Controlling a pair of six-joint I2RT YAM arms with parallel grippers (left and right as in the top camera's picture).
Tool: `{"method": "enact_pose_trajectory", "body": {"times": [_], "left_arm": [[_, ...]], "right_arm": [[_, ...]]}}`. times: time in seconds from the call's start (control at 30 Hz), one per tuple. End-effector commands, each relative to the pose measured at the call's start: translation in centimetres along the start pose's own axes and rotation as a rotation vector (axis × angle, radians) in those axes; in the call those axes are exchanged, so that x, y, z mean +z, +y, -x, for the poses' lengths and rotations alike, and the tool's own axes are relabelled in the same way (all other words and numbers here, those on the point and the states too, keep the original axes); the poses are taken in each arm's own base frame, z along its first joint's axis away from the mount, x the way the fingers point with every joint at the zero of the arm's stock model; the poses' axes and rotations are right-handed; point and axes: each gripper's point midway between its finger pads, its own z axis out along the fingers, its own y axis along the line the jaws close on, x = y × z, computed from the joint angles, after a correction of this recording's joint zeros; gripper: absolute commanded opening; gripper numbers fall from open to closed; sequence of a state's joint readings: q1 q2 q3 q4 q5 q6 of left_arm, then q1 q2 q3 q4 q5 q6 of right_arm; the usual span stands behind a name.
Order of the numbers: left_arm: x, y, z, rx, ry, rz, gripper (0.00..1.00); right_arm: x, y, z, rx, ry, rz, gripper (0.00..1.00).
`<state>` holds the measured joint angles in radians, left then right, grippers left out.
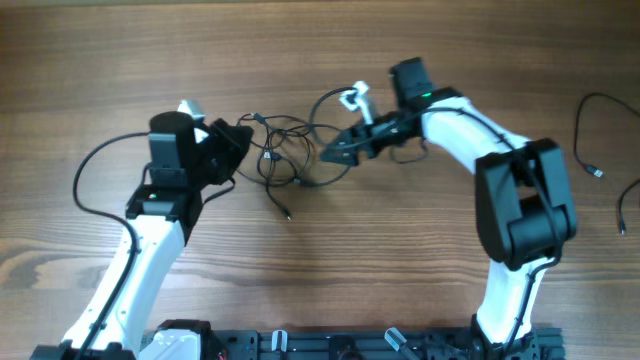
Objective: Untangle cables
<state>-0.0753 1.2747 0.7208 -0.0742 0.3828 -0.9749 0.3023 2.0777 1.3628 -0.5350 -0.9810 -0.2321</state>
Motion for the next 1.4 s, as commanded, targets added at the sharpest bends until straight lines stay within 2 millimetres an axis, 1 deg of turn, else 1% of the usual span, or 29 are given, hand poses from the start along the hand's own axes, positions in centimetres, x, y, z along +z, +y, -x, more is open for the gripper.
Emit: {"method": "enact_pose_trajectory", "body": {"times": [0.0,0.07,0.1,0.13,0.23,0.3,0.33,0.4,0.43,0.47,0.5,0.57,0.6,0.7,0.77,0.83,0.9,0.93,0.97,1.03,1.07,1.13,1.17,1.2,1.23,1.27,1.3,1.33,1.37], "left_arm": [[-1.9,-1.1,2.3,-0.170,-0.081,-0.053,0.04],[-2.6,-1.4,2.9,-0.169,-0.105,-0.069,0.04],[-2.7,-1.3,3.1,-0.171,-0.112,-0.068,0.04],[-2.7,-1.3,3.2,-0.172,-0.117,-0.066,0.04],[-2.7,-1.3,3.3,-0.172,-0.119,-0.065,0.04],[-2.7,-1.2,3.4,-0.172,-0.127,-0.061,0.04],[-2.8,-1.1,3.6,-0.173,-0.138,-0.056,0.04],[-2.8,-0.8,4.1,-0.175,-0.168,-0.042,0.04],[-2.9,-0.7,4.2,-0.175,-0.175,-0.039,0.04],[-2.9,-0.7,4.3,-0.175,-0.181,-0.036,0.04],[-2.9,-0.6,4.3,-0.175,-0.185,-0.034,0.04],[-2.9,-0.6,4.3,-0.176,-0.184,-0.034,0.04],[-2.9,-0.6,4.3,-0.176,-0.184,-0.034,0.04],[-2.9,-0.6,4.3,-0.176,-0.184,-0.034,0.04],[-2.9,-0.6,4.4,-0.175,-0.189,-0.032,0.04],[-3.0,-0.4,4.8,-0.177,-0.211,-0.021,0.04],[-3.1,0.1,5.4,-0.180,-0.253,0.003,0.04],[-3.3,0.9,5.9,-0.187,-0.291,0.038,0.04],[-3.8,2.7,6.7,-0.186,-0.360,0.124,0.04],[-4.7,5.6,7.2,-0.201,-0.434,0.259,0.04],[-5.2,7.1,7.2,-0.208,-0.459,0.329,0.04],[-6.9,10.5,6.9,-0.212,-0.513,0.505,0.04],[-7.6,11.7,6.7,-0.210,-0.526,0.573,0.04],[-8.1,12.6,6.4,-0.209,-0.527,0.620,0.04],[-8.7,13.5,6.0,-0.206,-0.527,0.672,0.04],[-9.1,14.4,5.7,-0.203,-0.522,0.723,0.04],[-9.2,15.0,5.4,-0.202,-0.513,0.756,0.04],[-9.4,15.6,5.1,-0.200,-0.505,0.787,0.04],[-9.5,16.2,4.9,-0.197,-0.501,0.823,0.04]], "right_arm": [[1.6,-0.1,2.0,-0.003,-0.026,-0.119,1.00],[2.9,-1.1,2.6,-0.074,-0.021,-0.251,1.00],[3.2,-2.2,2.9,-0.111,-0.017,-0.354,1.00],[3.7,-2.8,3.1,-0.210,0.000,-0.430,1.00],[5.8,-1.8,2.9,-0.429,0.057,-0.422,1.00],[6.0,-1.6,2.8,-0.433,0.057,-0.417,0.99],[6.0,-1.6,2.7,-0.422,0.059,-0.417,0.91],[6.0,-1.7,2.2,-0.352,0.068,-0.417,0.61],[5.9,-1.7,1.8,-0.300,0.073,-0.418,0.61],[5.7,-2.2,1.6,-0.266,0.076,-0.447,0.66],[5.4,-2.8,1.5,-0.226,0.076,-0.486,0.67],[5.4,-3.0,1.1,-0.145,0.071,-0.493,0.67],[5.7,-3.2,0.7,-0.058,0.062,-0.491,0.67],[7.3,-4.7,-0.8,0.080,0.066,-0.477,0.67],[8.7,-2.4,-0.1,0.090,0.040,-0.315,0.43],[9.2,-0.3,0.6,0.062,0.022,-0.190,0.04],[8.4,-0.4,1.1,0.066,0.009,-0.189,0.04],[6.7,-0.2,1.9,0.080,-0.012,-0.191,0.04],[2.8,0.5,3.6,0.092,-0.066,-0.217,0.04],[-3.0,2.5,5.8,0.033,-0.150,-0.245,0.04],[-7.9,4.6,7.6,-0.026,-0.240,-0.283,0.04],[-16.9,7.4,10.4,-0.132,-0.439,-0.415,0.04],[-22.7,8.8,11.5,-0.184,-0.574,-0.522,0.04],[-27.7,10.1,12.0,-0.226,-0.686,-0.617,0.04],[-31.4,11.0,11.9,-0.249,-0.766,-0.695,0.04],[-37.4,11.4,11.1,-0.247,-0.882,-0.854,0.04],[-40.4,11.1,10.3,-0.223,-0.934,-0.950,0.04],[-44.0,10.0,8.8,-0.161,-0.989,-1.070,0.04],[-46.4,9.0,7.5,-0.099,-1.022,-1.139,0.04]]}}
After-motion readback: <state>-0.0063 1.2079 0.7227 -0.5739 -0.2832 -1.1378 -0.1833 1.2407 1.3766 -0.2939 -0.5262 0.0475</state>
